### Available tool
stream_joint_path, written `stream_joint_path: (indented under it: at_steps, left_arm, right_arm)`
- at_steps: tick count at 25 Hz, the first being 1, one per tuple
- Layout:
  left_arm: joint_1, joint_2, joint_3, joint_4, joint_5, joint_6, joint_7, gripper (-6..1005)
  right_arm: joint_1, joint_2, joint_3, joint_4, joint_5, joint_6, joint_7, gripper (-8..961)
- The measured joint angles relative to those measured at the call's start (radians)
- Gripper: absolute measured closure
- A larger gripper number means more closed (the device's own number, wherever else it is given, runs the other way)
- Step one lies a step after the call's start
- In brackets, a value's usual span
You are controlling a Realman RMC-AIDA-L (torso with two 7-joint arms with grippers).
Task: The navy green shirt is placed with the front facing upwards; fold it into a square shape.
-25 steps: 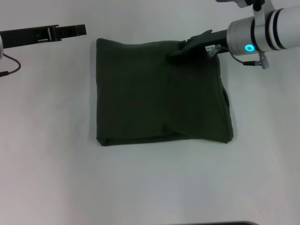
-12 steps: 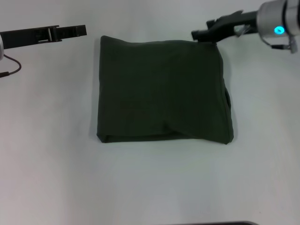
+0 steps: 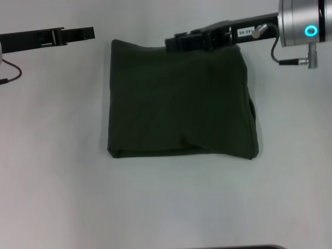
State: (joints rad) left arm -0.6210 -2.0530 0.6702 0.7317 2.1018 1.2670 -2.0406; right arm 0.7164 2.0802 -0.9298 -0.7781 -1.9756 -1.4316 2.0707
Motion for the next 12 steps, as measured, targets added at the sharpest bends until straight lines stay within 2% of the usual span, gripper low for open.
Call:
stream_joint_path:
  at_steps: [5,8,12]
  left_arm:
    - [0.003,0.001,-0.002,0.0,0.0,0.0,0.006,391]
    - [0.004,0.0,-0.002,0.0,0.0,0.0,0.006,391]
    - [0.004,-0.003,-0.001,0.0,0.0,0.0,0.006,391]
  right_arm:
    - [0.0,-0.017,0.01,0.119,0.02,-0.075,0.072,434]
    - [-0.018,-0.029,0.01,0.188,0.018,-0.05,0.102,629]
    - [-0.052,-0.042,0.011,0.218,0.017,0.021,0.134,808]
